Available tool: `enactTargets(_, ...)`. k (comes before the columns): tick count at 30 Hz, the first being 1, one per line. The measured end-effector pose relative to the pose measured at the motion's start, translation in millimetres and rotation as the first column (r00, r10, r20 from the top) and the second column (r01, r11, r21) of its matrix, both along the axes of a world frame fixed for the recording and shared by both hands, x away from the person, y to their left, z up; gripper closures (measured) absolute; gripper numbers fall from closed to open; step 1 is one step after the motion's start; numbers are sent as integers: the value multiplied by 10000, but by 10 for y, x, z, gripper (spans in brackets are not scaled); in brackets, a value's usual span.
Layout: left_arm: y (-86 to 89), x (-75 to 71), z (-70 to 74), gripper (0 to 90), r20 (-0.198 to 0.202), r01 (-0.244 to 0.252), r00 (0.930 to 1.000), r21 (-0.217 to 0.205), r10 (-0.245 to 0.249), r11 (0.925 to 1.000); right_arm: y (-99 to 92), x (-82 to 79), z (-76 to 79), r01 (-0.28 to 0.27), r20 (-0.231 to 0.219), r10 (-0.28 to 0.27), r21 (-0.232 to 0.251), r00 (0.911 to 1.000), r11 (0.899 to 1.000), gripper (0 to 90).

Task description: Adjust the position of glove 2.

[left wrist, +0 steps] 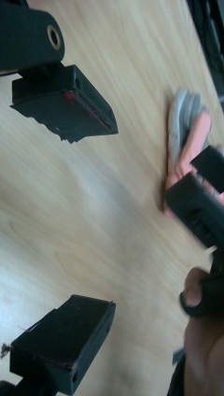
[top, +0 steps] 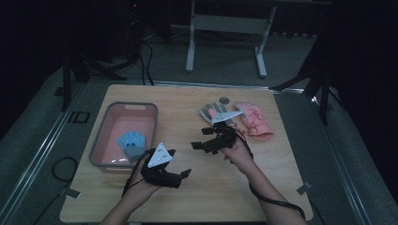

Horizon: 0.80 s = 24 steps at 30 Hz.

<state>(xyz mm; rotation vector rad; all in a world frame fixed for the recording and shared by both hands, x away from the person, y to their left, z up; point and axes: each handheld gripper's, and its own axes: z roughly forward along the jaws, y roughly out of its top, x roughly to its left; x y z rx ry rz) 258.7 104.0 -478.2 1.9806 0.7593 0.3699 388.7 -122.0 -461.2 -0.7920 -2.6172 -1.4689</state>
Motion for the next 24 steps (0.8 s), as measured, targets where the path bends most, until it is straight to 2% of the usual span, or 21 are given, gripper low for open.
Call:
enactTargets(2, -73, -25, -78, 135, 64, 183, 9998, -95, -182, 9998, -227, 69, -22, 345, -30, -346, -140, 9994, 9993, 141)
enactTargets(4, -131, -39, -155, 135, -29, 298, 9995, -205, -299, 9993, -371, 113, -33, 629, -38, -630, -118, 9980, 9979, 141)
enactTargets(5, -131, -39, -155, 135, -29, 298, 9995, -205, -299, 9993, -371, 113, -33, 629, -38, -630, -118, 9980, 9979, 141)
enactTargets(8, -245, -72, -313, 135, -129, 547, 9984, 18, -547, 9985, -623, 196, -68, 1205, 34, -1204, -137, 9927, 9926, 139)
enactTargets(13, -369, -114, -481, 123, -380, 775, 9963, 3, -775, 9970, -844, 269, -128, 1773, 498, -1765, -138, 9830, 9841, 140)
enactTargets(14, -384, -116, -508, 103, -441, 782, 9960, -47, -783, 9969, -885, 293, -145, 1873, 522, -1861, -179, 9811, 9821, 166)
enactTargets(15, -396, -118, -532, 77, -477, 831, 9954, -70, -833, 9965, -925, 313, -161, 2032, 651, -2010, -283, 9774, 9787, 242)
enactTargets(17, -414, -128, -569, 24, -510, 948, 9941, -130, -954, 9954, -987, 360, -189, 2323, 1114, -2229, -796, 9684, 9694, 357)
enactTargets(18, -418, -137, -582, 21, -348, 946, 9949, -44, -947, 9955, -1016, 390, -200, 2485, 1096, -2384, -898, 9650, 9645, 511)
enactTargets(19, -422, -147, -592, 21, -139, 908, 9958, 86, -907, 9958, -1046, 430, -209, 2612, 917, -2528, -954, 9632, 9606, 560)
enactTargets(20, -422, -154, -603, 21, 65, 841, 9964, 175, -842, 9963, -1069, 474, -219, 2797, 912, -2717, -904, 9580, 9558, 557)
enactTargets(21, -415, -158, -615, 21, 137, 751, 9971, 125, -753, 9971, -1086, 514, -225, 2950, 1023, -2858, -902, 9528, 9512, 621)
enactTargets(23, -387, -160, -639, 21, -14, 687, 9976, -272, -688, 9973, -1103, 608, -234, 3267, 1086, -3157, -1055, 9426, 9392, 629)
enactTargets(24, -376, -166, -651, 21, -51, 639, 9979, -324, -641, 9974, -1105, 660, -240, 3367, 1130, -3251, -1055, 9389, 9357, 629)
